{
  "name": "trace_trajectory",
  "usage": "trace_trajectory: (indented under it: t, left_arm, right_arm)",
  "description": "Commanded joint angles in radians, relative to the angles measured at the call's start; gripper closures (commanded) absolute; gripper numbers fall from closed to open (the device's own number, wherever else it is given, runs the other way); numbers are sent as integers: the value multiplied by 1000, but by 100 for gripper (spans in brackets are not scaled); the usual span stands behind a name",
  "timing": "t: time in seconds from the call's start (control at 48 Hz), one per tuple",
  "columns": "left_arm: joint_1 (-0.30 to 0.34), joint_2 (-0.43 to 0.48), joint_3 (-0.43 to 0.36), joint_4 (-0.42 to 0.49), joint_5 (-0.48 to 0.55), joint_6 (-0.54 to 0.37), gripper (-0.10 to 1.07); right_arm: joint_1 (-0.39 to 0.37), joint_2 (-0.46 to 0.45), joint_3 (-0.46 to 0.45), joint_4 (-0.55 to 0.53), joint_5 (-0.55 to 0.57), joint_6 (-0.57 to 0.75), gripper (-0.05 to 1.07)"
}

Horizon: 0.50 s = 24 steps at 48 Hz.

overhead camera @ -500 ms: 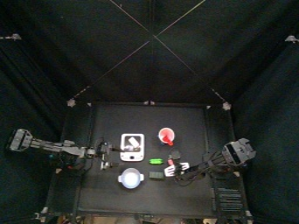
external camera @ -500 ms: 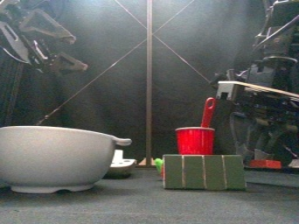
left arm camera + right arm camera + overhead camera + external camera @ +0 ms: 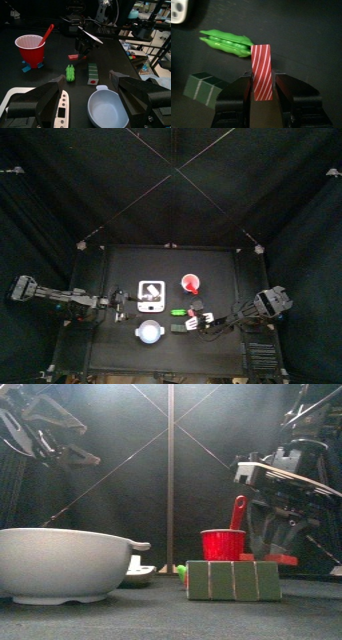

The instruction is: Place salmon on rice

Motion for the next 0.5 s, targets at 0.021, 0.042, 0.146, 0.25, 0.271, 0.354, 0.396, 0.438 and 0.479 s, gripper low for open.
trace_trajectory:
  t: [0.021, 0.042, 0.146, 0.25, 0.271, 0.354, 0.396, 0.438, 0.479]
  left_arm:
    - [8, 2, -11, 3, -2, 0, -5]
    - [8, 0, -11, 2, -2, 0, -5]
    - [8, -9, -8, 2, 2, 0, -5]
    - [8, -21, 0, 2, 3, 0, -5]
    - [8, -25, 2, 0, 5, 0, -5]
    - [8, -37, 8, 0, 5, 0, -5]
    - [8, -43, 11, 0, 5, -2, -5]
    - [8, -46, 11, 2, 5, -2, -5]
    - [9, -51, 11, 0, 5, -3, -5]
  right_arm:
    - [-3, -35, -43, -75, -17, -2, 43]
    - [-3, -35, -48, -89, -20, -2, 43]
    - [-12, -35, -78, -164, -49, -2, 43]
    - [-44, -26, -104, -236, -101, 0, 43]
    - [-49, -23, -110, -249, -114, 0, 43]
    - [-77, -6, -133, -299, -160, 0, 43]
    - [-94, 2, -146, -313, -172, 0, 43]
    - [-110, 8, -160, -328, -181, -2, 43]
    - [-126, 14, -173, -344, -187, -2, 43]
